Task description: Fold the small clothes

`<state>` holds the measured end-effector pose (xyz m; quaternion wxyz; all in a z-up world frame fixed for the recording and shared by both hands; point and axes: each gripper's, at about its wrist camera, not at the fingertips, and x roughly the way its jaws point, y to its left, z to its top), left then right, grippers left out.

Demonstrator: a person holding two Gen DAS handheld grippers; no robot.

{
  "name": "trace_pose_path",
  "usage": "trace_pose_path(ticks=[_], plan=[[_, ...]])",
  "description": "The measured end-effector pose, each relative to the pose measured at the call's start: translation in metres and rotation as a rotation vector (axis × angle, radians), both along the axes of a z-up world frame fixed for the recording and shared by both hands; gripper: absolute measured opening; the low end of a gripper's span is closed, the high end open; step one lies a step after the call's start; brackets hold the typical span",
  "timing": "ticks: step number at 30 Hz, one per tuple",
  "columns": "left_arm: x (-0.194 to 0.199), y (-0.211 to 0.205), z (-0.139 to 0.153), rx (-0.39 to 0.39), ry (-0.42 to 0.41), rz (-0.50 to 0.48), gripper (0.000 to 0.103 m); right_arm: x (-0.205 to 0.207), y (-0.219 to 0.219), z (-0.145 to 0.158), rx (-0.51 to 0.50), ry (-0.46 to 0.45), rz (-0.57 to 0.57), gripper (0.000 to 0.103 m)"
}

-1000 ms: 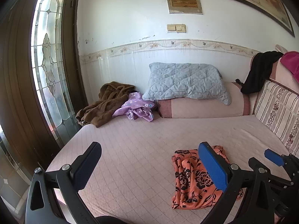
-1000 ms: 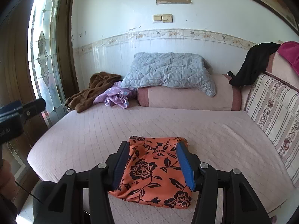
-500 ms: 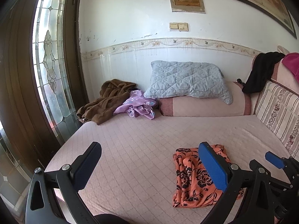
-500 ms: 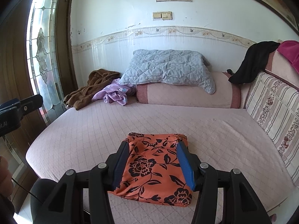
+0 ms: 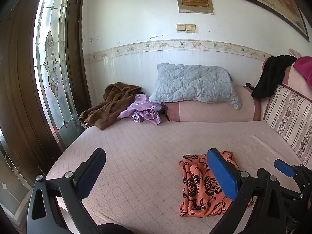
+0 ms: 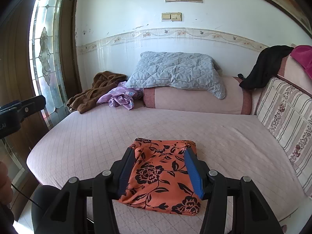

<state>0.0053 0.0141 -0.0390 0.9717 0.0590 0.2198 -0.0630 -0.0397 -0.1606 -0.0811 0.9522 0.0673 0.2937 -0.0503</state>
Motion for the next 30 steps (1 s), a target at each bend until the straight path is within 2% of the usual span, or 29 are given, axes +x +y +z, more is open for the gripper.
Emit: trace_pose_path(ticks=[22,30], plan=[[0.029,-0.005,-0.013,-0.004,0.046,0.01,0.103,0.036,0.003,-0.013,0.032,0.027,0.033,0.057],[0.053,-0.014,-0.029,-0.019,0.09,0.012,0.103,0.048,-0.012,-0.029,0.061,0.05,0.015,0.057]])
